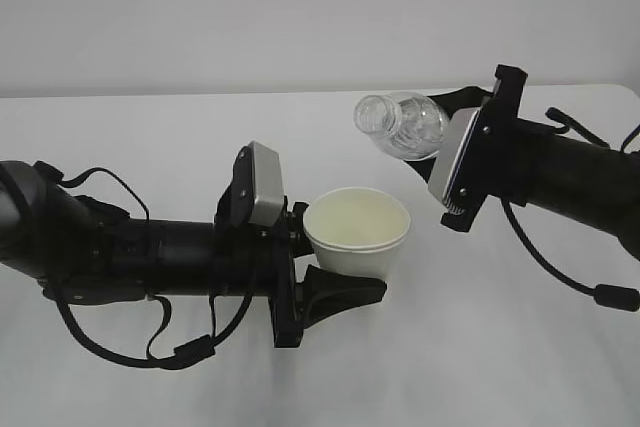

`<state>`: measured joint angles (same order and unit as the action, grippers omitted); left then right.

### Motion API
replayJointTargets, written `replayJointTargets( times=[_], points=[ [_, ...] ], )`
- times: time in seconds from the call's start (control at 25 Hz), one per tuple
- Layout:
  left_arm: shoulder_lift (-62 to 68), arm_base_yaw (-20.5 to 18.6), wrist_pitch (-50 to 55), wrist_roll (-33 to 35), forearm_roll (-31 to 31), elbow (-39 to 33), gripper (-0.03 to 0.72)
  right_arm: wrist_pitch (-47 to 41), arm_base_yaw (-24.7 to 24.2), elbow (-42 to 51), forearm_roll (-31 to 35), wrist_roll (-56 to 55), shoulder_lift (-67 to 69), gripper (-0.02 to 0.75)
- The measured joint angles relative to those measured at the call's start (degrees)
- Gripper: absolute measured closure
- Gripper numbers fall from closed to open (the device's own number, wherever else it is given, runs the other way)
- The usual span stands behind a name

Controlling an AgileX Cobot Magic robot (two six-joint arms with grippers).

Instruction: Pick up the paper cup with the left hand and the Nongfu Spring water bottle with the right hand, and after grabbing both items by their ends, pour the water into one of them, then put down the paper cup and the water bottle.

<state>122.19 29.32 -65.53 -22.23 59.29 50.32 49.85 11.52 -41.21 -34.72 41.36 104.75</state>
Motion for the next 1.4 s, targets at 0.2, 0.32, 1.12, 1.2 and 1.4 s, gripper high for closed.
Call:
replayJointTargets(
  times=[0.2, 0.32, 1.12, 1.2, 1.4],
  points=[
    [0.0, 0.0, 0.0, 0.0, 0.2, 0.0, 0.232, 0.0, 0.0, 0.0, 0.6, 3.9, 0.0, 0.289],
    [0.0, 0.0, 0.0, 0.0, -0.2, 0.0, 0.232, 0.0, 0.0, 0.0, 0.6, 5.4, 0.0, 0.289],
    [0.0, -1.4, 0.0, 0.0, -0.8, 0.0, 0.232, 2.5, 0.0, 0.0, 3.0, 15.2, 0.0, 0.289],
    [0.0, -1.4, 0.0, 0.0, -0.3, 0.0, 0.232, 2.5, 0.0, 0.0, 3.4, 16.9, 0.0, 0.289],
    [0.0, -1.4, 0.0, 0.0, 0.1, 0.0, 0.232, 2.6, 0.0, 0.0, 3.5, 19.1, 0.0, 0.289]
  ],
)
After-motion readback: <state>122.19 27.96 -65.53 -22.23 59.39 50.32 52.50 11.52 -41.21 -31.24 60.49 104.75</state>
